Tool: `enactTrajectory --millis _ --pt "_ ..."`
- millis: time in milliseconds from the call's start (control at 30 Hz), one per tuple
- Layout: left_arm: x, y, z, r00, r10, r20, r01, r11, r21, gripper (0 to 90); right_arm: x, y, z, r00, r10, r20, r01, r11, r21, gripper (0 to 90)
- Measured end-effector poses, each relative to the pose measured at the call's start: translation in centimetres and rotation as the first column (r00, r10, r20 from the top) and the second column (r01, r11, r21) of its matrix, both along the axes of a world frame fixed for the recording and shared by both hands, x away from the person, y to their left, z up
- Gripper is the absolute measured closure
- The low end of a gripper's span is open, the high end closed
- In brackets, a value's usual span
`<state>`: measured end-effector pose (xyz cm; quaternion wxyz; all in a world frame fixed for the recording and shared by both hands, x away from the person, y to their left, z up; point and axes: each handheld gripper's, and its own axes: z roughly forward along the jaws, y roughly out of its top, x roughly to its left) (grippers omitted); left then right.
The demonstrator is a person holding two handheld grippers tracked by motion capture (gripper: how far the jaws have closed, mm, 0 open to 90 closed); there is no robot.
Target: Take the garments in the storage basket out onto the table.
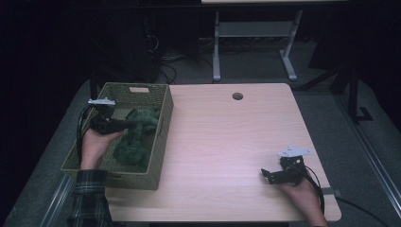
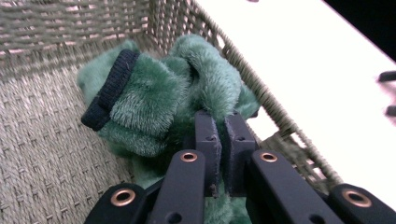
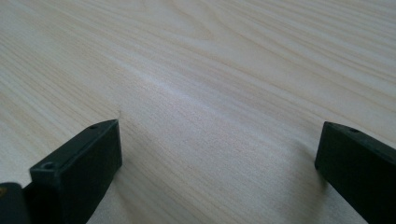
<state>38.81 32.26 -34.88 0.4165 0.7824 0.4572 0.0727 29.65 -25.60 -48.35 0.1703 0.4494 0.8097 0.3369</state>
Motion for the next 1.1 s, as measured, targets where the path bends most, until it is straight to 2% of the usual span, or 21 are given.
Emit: enactTrajectory --millis 500,900,1100 --pt "-0.5 0.2 4.2 0.9992 0.017 0.036 -0.016 0.9998 -0.008 86.3 0.0 0.0 0.0 1.0000 0.000 -0.002 0.000 1.000 -0.001 0.3" --pt "-1.0 0.3 8.4 0.9943 0.021 0.105 -0.018 0.9996 -0.023 86.4 0.0 0.0 0.0 1.0000 -0.001 -0.002 0.001 1.000 0.000 0.3" --pt "-1.2 0.0 10.4 0.9918 0.018 0.127 -0.014 0.9992 -0.037 86.4 0.0 0.0 0.0 1.0000 -0.001 -0.002 0.001 1.000 0.000 0.3"
